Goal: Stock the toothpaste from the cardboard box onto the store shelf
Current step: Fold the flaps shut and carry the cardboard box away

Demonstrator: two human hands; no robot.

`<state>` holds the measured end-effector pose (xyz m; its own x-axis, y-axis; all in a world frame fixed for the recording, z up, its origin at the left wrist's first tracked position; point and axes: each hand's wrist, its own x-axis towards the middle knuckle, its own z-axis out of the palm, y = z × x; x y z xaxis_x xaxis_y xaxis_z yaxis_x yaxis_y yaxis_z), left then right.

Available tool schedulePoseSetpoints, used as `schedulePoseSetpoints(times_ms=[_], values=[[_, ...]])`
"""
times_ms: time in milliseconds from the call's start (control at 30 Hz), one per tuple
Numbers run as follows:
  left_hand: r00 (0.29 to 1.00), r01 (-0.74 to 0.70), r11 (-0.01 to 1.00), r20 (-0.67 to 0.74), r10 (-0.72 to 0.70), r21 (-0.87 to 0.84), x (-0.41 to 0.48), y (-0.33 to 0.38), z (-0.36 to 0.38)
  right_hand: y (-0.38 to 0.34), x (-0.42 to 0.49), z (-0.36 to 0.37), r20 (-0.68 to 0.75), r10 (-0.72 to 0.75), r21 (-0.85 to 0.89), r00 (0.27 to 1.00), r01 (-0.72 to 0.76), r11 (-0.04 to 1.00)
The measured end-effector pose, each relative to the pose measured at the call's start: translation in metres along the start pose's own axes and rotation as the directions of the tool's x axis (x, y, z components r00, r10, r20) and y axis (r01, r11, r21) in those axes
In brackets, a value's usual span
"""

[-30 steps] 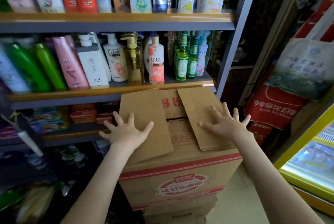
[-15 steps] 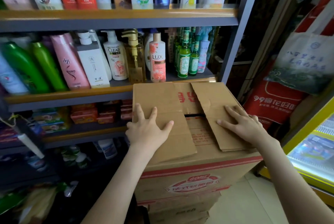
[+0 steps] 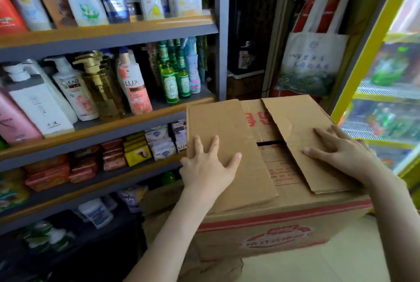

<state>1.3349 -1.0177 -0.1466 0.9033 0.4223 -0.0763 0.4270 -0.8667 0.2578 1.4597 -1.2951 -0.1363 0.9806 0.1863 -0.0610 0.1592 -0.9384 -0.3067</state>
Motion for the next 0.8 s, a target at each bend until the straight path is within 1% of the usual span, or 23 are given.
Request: schedulePoseSetpoints(times_ms=[167,367,567,667,800], values=[[0.991,-0.118,0.993,0.058,0.118,0.0,-0.007,0.089,0.027,0.095,-0.012,-0.023,-0.017,0.153,-0.039,0.988,-0.154,0.987],[0.96,-0.255,0.967,0.116,0.255,-0.014,-0.012,0.185,0.064,0.198,-0.034,-0.026,-0.022,0.294,0.015,0.956,-0.293,0.956],[0.919,-0.345,0.939,0.202,0.339,-0.009,0.0,0.244,0.12,0.268,-0.048,0.003,-0.001,0.404,0.07,0.915,-0.403,0.913],[0.894,-0.391,0.92,0.244,0.376,0.016,0.015,0.266,0.149,0.3,-0.044,0.026,0.035,0.466,0.086,0.884,-0.468,0.88],[0.841,-0.466,0.884,0.324,0.434,0.025,0.045,0.297,0.191,0.339,-0.034,0.06,0.08,0.555,0.101,0.828,-0.561,0.822]])
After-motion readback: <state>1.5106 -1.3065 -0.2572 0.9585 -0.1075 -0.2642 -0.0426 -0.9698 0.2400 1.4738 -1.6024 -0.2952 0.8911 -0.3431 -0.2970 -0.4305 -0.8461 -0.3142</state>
